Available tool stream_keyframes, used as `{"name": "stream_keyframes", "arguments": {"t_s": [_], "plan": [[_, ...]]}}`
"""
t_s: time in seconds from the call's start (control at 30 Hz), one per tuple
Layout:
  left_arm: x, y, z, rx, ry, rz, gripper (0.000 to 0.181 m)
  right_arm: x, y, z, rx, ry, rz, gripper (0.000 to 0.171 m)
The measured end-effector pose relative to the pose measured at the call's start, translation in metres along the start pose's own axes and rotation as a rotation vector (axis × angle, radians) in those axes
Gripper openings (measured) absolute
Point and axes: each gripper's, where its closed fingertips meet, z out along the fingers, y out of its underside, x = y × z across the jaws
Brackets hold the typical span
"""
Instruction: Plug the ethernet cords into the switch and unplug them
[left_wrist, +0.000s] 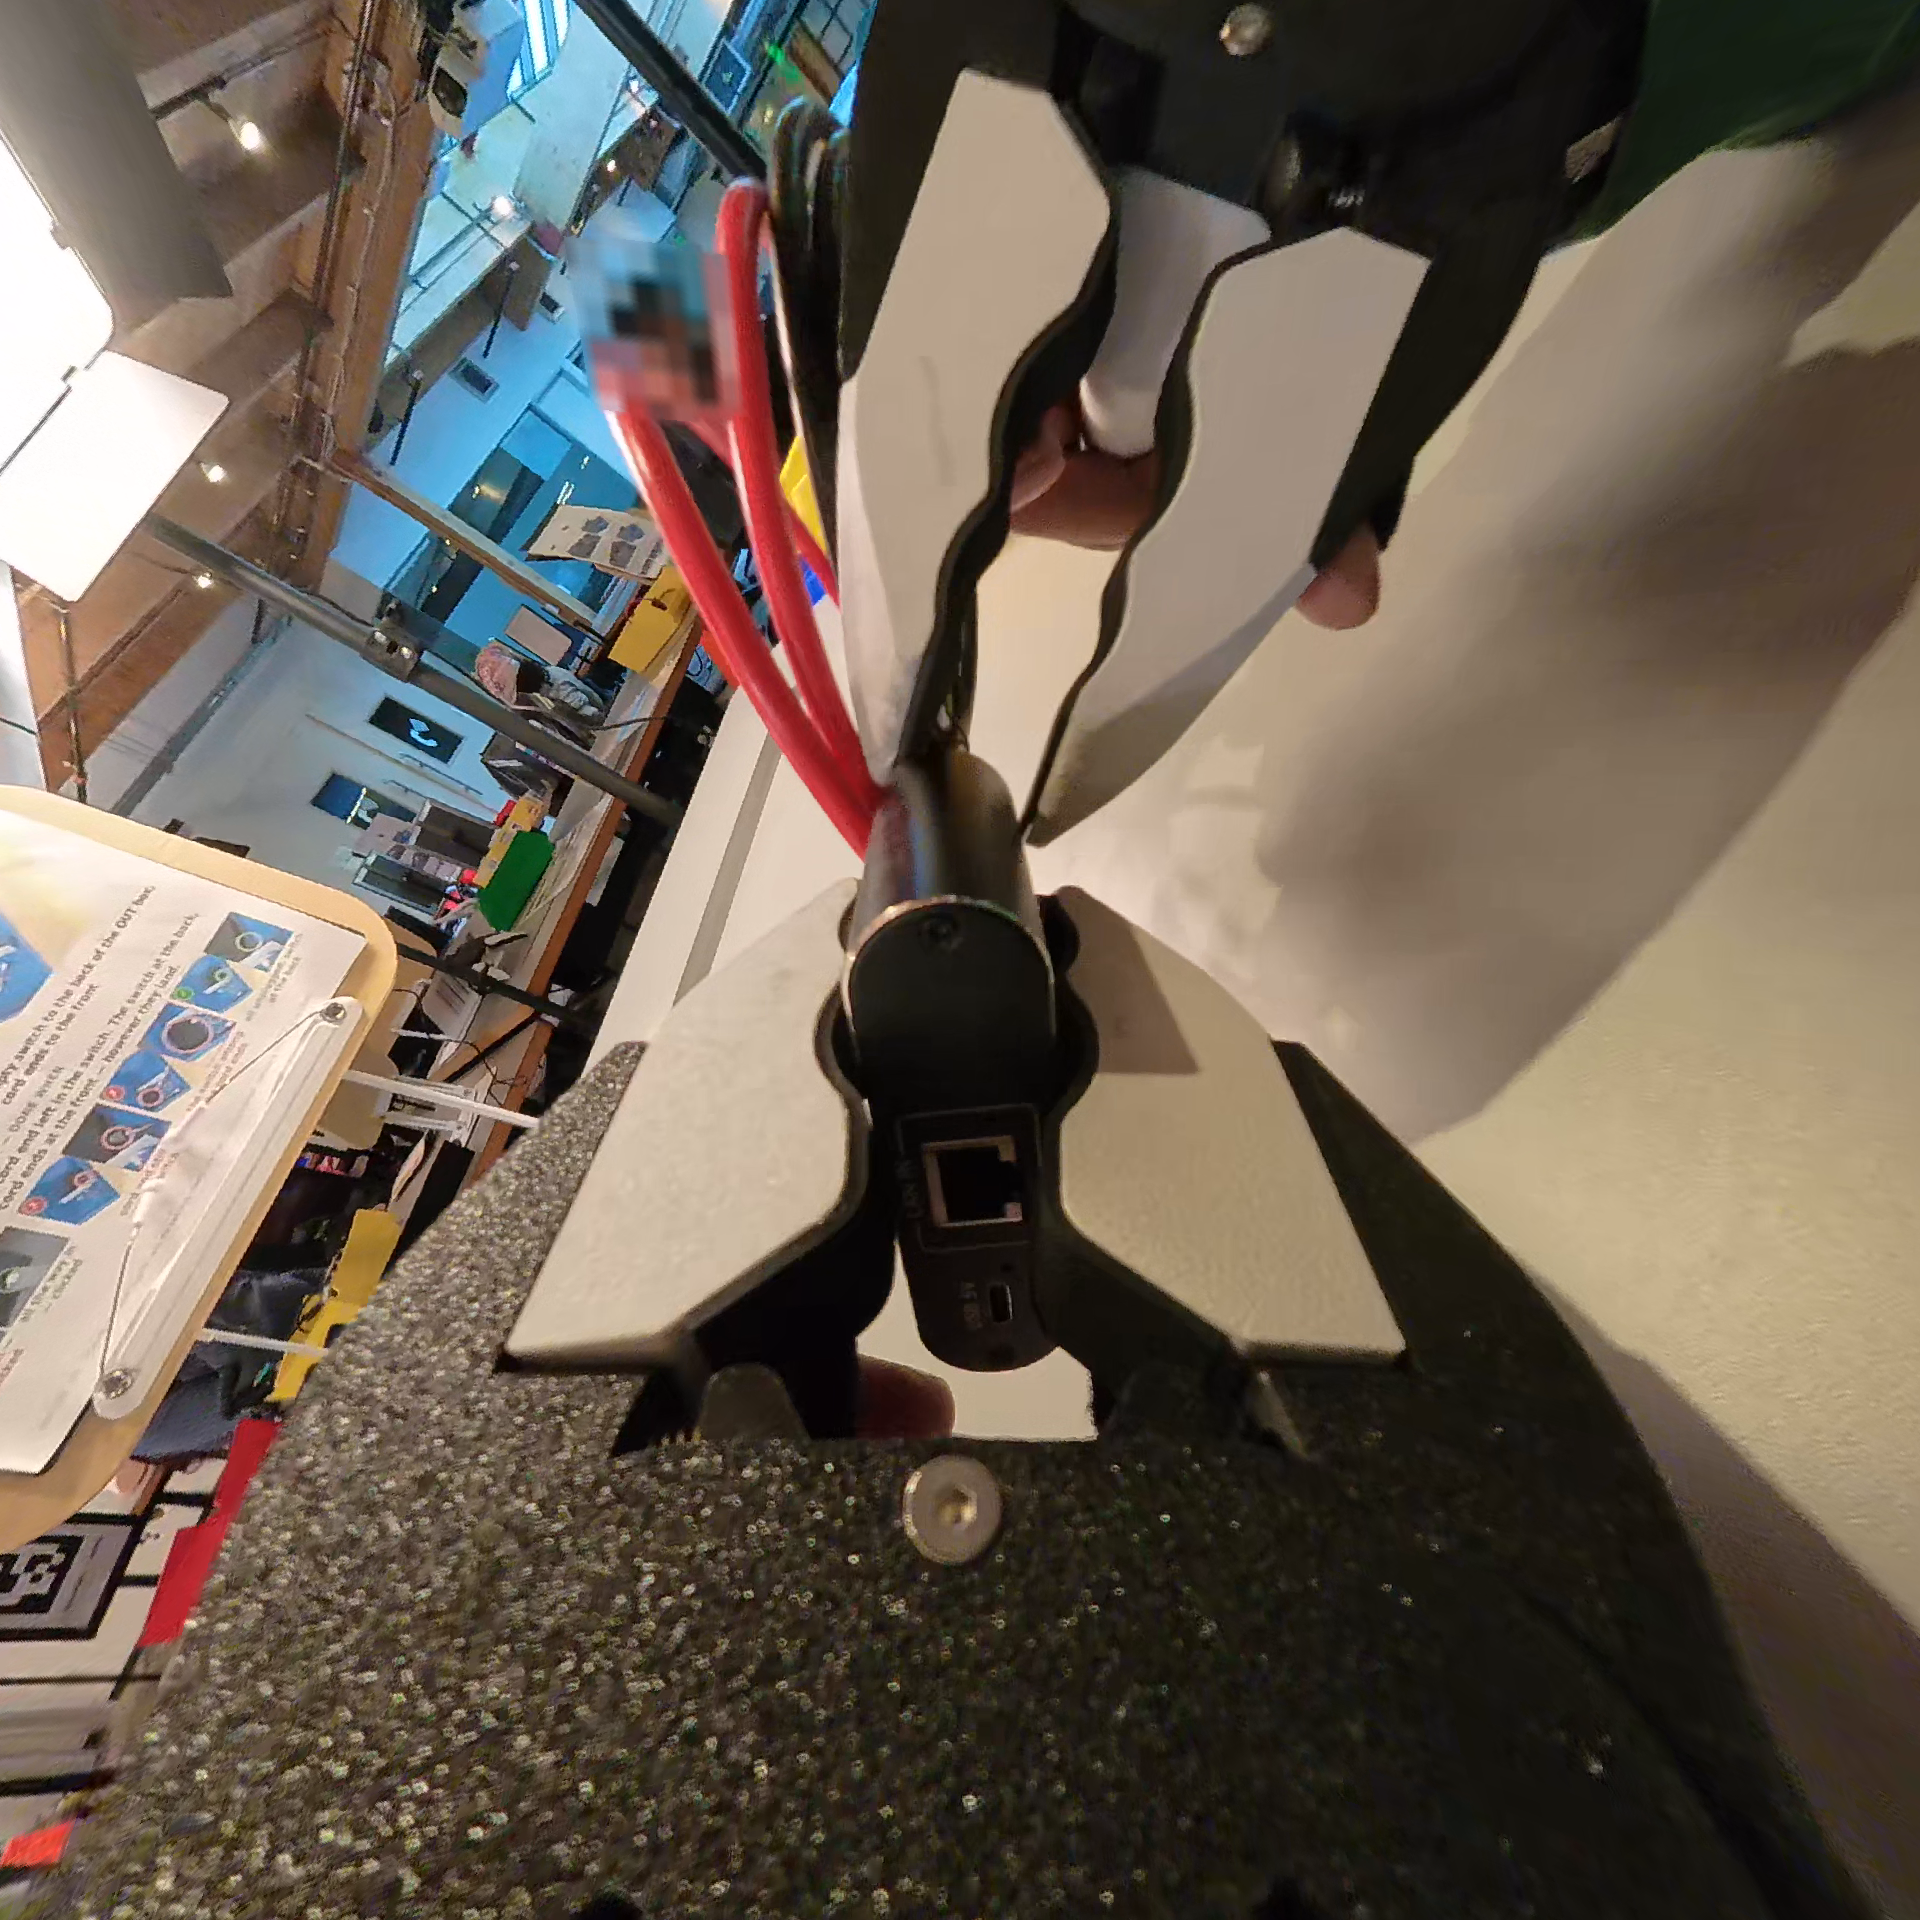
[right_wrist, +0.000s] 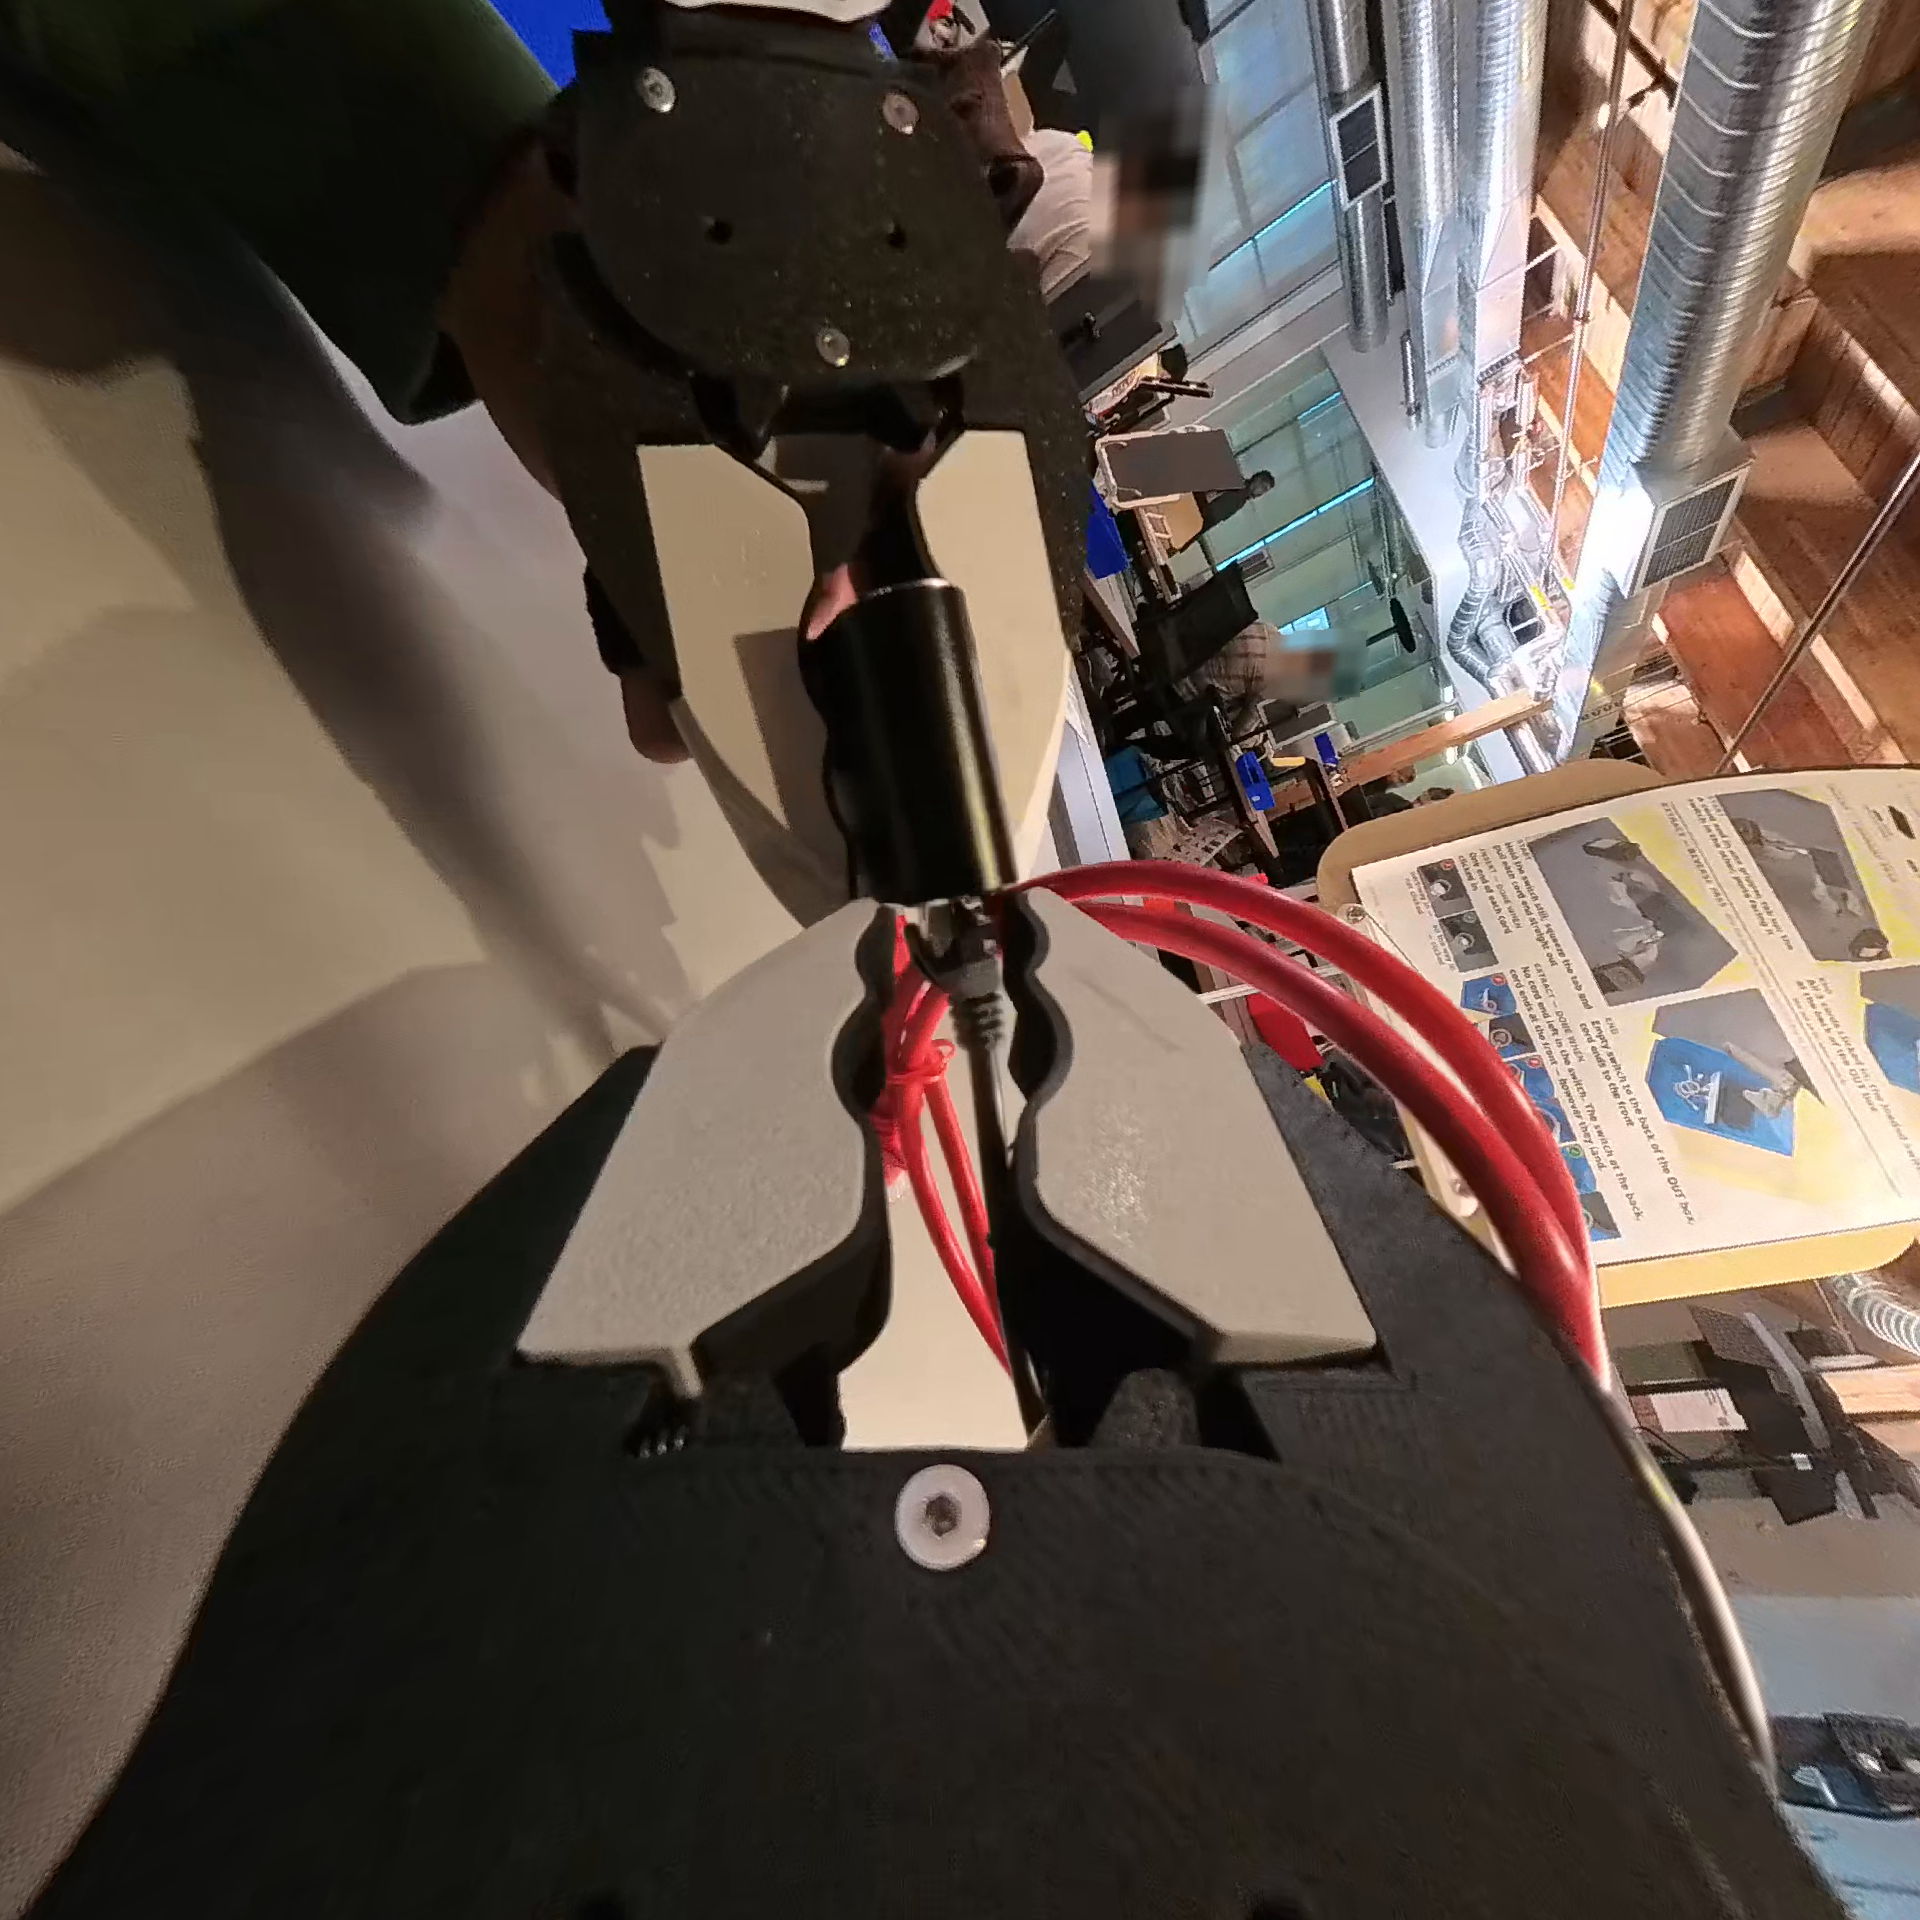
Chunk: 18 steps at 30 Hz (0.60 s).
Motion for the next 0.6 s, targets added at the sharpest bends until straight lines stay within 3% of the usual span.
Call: {"name": "stream_keyframes", "arguments": {"t_s": [0.6], "plan": [[0.0059,-0.0114,-0.0011,0.065,0.014,0.040,0.029,-0.0048,0.0062,-0.0012,0.002,-0.086,0.076,0.016]]}}
